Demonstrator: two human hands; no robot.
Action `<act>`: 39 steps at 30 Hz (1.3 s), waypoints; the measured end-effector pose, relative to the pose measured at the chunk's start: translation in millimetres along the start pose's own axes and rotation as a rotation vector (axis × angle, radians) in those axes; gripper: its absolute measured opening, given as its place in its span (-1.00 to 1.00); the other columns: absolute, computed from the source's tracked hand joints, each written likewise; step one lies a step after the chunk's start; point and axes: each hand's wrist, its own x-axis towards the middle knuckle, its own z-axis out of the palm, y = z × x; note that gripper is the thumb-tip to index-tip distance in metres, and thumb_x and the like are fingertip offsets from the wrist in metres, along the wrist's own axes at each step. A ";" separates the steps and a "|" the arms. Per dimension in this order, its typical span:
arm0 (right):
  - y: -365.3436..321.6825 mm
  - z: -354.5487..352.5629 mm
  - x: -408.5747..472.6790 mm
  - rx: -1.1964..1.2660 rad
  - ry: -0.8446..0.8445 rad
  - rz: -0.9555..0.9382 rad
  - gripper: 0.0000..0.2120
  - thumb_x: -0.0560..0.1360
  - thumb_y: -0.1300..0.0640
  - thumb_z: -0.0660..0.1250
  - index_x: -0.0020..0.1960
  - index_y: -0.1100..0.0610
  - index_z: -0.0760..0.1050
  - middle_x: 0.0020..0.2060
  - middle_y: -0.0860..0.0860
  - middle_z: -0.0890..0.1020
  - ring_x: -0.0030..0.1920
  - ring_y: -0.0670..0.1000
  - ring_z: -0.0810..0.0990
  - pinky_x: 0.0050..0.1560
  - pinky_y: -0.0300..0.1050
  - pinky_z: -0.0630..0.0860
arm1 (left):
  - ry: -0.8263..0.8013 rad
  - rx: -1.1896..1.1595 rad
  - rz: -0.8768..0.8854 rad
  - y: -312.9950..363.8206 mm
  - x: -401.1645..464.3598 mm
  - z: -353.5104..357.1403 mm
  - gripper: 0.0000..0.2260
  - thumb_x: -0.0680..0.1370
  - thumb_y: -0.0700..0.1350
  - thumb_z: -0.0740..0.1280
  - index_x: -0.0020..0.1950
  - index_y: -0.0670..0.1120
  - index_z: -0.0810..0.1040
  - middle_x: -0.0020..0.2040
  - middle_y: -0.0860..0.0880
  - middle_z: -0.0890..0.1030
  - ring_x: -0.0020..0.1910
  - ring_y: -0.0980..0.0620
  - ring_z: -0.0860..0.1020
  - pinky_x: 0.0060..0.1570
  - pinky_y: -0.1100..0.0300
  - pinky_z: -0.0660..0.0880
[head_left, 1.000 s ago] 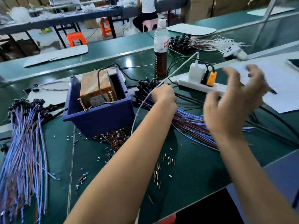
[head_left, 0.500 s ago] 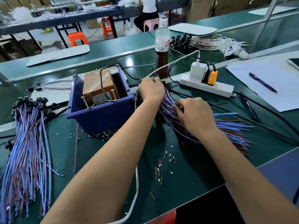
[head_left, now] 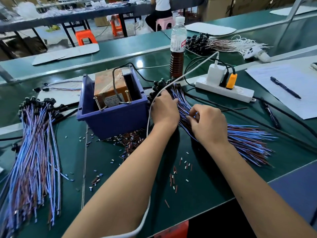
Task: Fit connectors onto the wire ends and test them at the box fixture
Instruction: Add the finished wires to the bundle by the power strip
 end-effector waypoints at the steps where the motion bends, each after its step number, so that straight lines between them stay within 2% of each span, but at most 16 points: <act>1: 0.8 0.9 -0.4 0.006 0.000 0.005 -0.87 0.47 0.09 0.55 -0.13 0.05 0.60 -0.26 -0.01 0.61 -0.19 0.16 0.58 -0.20 -0.09 0.33 | -0.012 -0.001 0.001 -0.3 -1.4 -0.4 -0.74 0.64 0.06 0.37 0.08 -0.13 0.49 0.05 -0.20 0.67 0.06 -0.25 0.64 -0.16 0.07 0.35; 4: 1.8 2.6 -2.7 0.019 0.013 0.001 -0.88 0.49 0.08 0.54 -0.14 0.06 0.61 -0.24 0.00 0.62 -0.21 0.11 0.53 -0.20 -0.09 0.34 | -0.051 -0.035 -0.021 1.2 -3.5 -3.2 -0.80 0.67 0.03 0.33 -0.02 -0.06 0.42 0.07 -0.20 0.66 0.08 -0.24 0.63 -0.15 0.08 0.35; 7: 2.2 3.1 -4.1 -0.002 0.029 -0.020 -0.90 0.50 0.05 0.52 -0.09 0.06 0.64 -0.19 0.04 0.65 -0.16 0.16 0.60 -0.20 -0.07 0.40 | -0.119 -0.124 -0.101 7.9 -7.9 -2.6 -0.80 0.68 -0.03 0.30 0.17 -0.15 0.49 0.20 -0.22 0.60 0.17 -0.25 0.59 0.01 0.00 0.49; 10: 2.9 2.8 -4.3 -0.001 0.007 -0.032 -0.88 0.51 0.03 0.49 -0.05 0.08 0.66 -0.16 0.09 0.66 -0.11 0.23 0.62 -0.14 0.03 0.52 | -0.171 -0.189 -0.167 16.4 -13.1 -1.5 -0.67 0.67 -0.10 0.30 0.39 -0.20 0.39 0.39 -0.23 0.43 0.30 -0.27 0.52 0.25 -0.06 0.47; 14: 1.2 1.6 -4.8 0.011 0.008 -0.014 -0.87 0.51 0.03 0.47 -0.07 0.09 0.64 -0.20 0.08 0.67 -0.14 0.24 0.62 -0.17 0.02 0.52 | -0.236 -0.258 -0.188 23.0 -16.4 -8.4 -0.65 0.64 -0.17 0.31 0.40 -0.21 0.37 0.44 -0.25 0.31 0.33 -0.24 0.49 0.28 0.00 0.45; 17: -1.4 -0.6 -3.7 0.045 -0.028 0.038 -0.88 0.48 0.04 0.48 -0.09 0.09 0.65 -0.23 0.09 0.68 -0.15 0.25 0.63 -0.13 0.06 0.58 | -0.292 -0.262 -0.143 19.3 -20.7 -20.2 -0.66 0.60 -0.20 0.31 0.37 -0.22 0.40 0.42 -0.26 0.32 0.30 -0.24 0.49 0.30 0.01 0.44; 19: -5.7 -3.7 -3.6 0.088 -0.008 0.057 -0.90 0.47 0.06 0.50 -0.10 0.09 0.68 -0.22 0.07 0.69 -0.15 0.21 0.64 -0.11 0.04 0.58 | -0.342 -0.286 -0.088 15.8 -24.2 -34.2 -0.74 0.57 -0.24 0.30 0.26 -0.19 0.46 0.31 -0.23 0.44 0.23 -0.23 0.52 0.25 -0.01 0.51; 21: -14.9 -8.1 -4.5 0.137 0.060 0.035 -0.92 0.47 0.09 0.49 -0.10 0.09 0.67 -0.20 0.07 0.68 -0.16 0.18 0.63 -0.10 0.03 0.56 | -0.400 -0.351 -0.040 11.0 -26.2 -52.4 -0.89 0.56 -0.29 0.28 0.01 -0.11 0.47 0.15 -0.22 0.58 0.11 -0.22 0.60 0.11 -0.03 0.60; 22: -23.3 -9.4 -5.5 0.162 0.080 0.003 -0.92 0.48 0.10 0.49 -0.11 0.10 0.66 -0.20 0.07 0.68 -0.17 0.17 0.62 -0.11 0.04 0.55 | -0.441 -0.416 -0.046 5.6 -26.8 -62.9 -0.86 0.56 -0.33 0.26 -0.06 -0.09 0.46 0.11 -0.24 0.62 0.06 -0.23 0.65 0.06 -0.06 0.64; 24: -44.2 -12.7 -8.4 0.209 0.091 -0.080 -0.92 0.48 0.11 0.49 -0.11 0.11 0.65 -0.23 0.07 0.68 -0.21 0.16 0.61 -0.15 0.07 0.55 | -0.587 -0.589 -0.084 -7.5 -28.6 -84.0 -0.78 0.57 -0.43 0.18 -0.01 -0.19 0.55 0.00 -0.26 0.67 -0.07 -0.21 0.70 -0.09 -0.09 0.70; 26: -67.5 -15.3 -12.1 0.249 0.097 -0.161 -0.93 0.49 0.12 0.49 -0.13 0.10 0.64 -0.28 0.05 0.67 -0.25 0.14 0.60 -0.19 0.07 0.54 | -0.716 -0.666 -0.063 -24.6 -33.8 -105.1 -0.68 0.53 -0.50 0.09 0.02 -0.27 0.61 -0.16 -0.20 0.69 -0.18 -0.15 0.72 -0.16 -0.02 0.71; 30: -121.8 -13.0 -22.3 0.377 0.048 -0.310 -0.94 0.51 0.14 0.47 -0.13 0.09 0.62 -0.32 -0.02 0.64 -0.29 0.06 0.59 -0.21 0.02 0.54 | -0.845 -0.668 -0.064 -75.2 -45.7 -149.3 -0.70 0.56 -0.50 0.12 0.05 -0.25 0.59 -0.14 -0.16 0.67 -0.18 -0.11 0.70 -0.23 0.14 0.66; 33: -157.4 -0.9 -35.5 0.363 -0.118 -0.411 -0.93 0.54 0.10 0.44 -0.11 0.06 0.61 -0.30 -0.03 0.65 -0.25 0.09 0.62 -0.20 0.04 0.57 | -0.830 -0.484 -0.086 -124.5 -51.3 -180.9 -0.75 0.57 -0.46 0.14 0.06 -0.29 0.57 -0.23 -0.07 0.66 -0.31 -0.04 0.65 -0.36 0.22 0.56; 35: -179.8 11.2 -47.3 0.278 -0.284 -0.475 -0.92 0.56 0.05 0.41 -0.09 0.04 0.61 -0.24 -0.01 0.67 -0.21 0.13 0.63 -0.18 0.05 0.60 | -0.751 -0.328 -0.142 -158.2 -52.2 -199.8 -0.81 0.57 -0.41 0.18 0.03 -0.31 0.58 -0.28 -0.05 0.67 -0.36 0.01 0.60 -0.42 0.23 0.49; 37: -203.4 22.3 -57.6 0.221 -0.434 -0.544 -0.90 0.58 0.03 0.37 -0.06 0.03 0.61 -0.19 0.03 0.67 -0.20 0.16 0.63 -0.18 0.04 0.62 | -0.603 -0.171 -0.253 -188.8 -48.7 -211.9 -0.85 0.54 -0.34 0.27 -0.08 -0.24 0.64 -0.20 -0.18 0.71 -0.34 -0.01 0.57 -0.44 0.27 0.42; 39: -227.9 34.8 -63.0 0.156 -0.563 -0.583 -0.92 0.57 0.08 0.34 -0.03 0.06 0.60 -0.18 0.08 0.61 -0.16 0.23 0.64 -0.21 -0.02 0.56 | -0.343 -0.011 -0.389 -216.2 -40.8 -214.9 -0.85 0.50 -0.29 0.31 -0.17 -0.17 0.67 -0.20 -0.22 0.70 -0.23 -0.08 0.61 -0.32 0.23 0.44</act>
